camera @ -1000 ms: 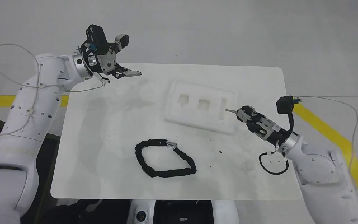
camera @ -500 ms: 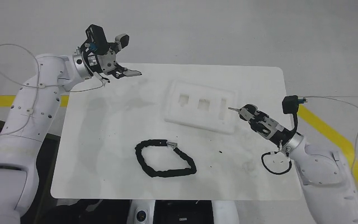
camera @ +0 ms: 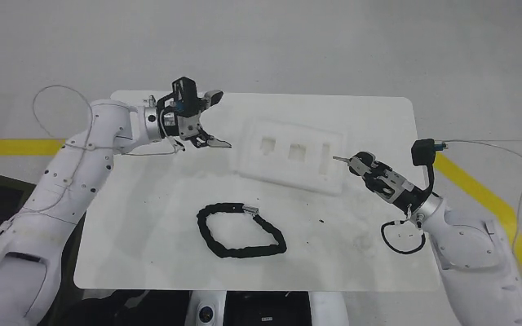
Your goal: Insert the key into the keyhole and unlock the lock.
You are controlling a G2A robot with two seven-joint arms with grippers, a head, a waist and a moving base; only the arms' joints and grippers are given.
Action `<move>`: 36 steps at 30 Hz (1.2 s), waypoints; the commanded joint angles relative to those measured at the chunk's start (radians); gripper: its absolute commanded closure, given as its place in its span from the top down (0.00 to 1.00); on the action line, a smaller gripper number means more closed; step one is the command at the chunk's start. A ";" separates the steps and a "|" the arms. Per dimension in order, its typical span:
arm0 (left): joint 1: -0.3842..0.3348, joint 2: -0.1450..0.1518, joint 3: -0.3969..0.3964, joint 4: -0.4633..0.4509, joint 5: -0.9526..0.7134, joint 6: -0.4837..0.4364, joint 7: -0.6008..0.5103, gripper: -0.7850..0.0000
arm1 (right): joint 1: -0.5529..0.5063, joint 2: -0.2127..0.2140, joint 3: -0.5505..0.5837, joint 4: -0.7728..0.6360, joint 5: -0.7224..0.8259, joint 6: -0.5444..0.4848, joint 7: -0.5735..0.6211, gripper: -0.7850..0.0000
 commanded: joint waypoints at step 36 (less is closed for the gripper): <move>-0.140 0.093 0.489 -0.140 0.205 0.008 0.138 1.00 | 0.000 0.000 0.000 0.000 0.000 0.000 0.000 0.00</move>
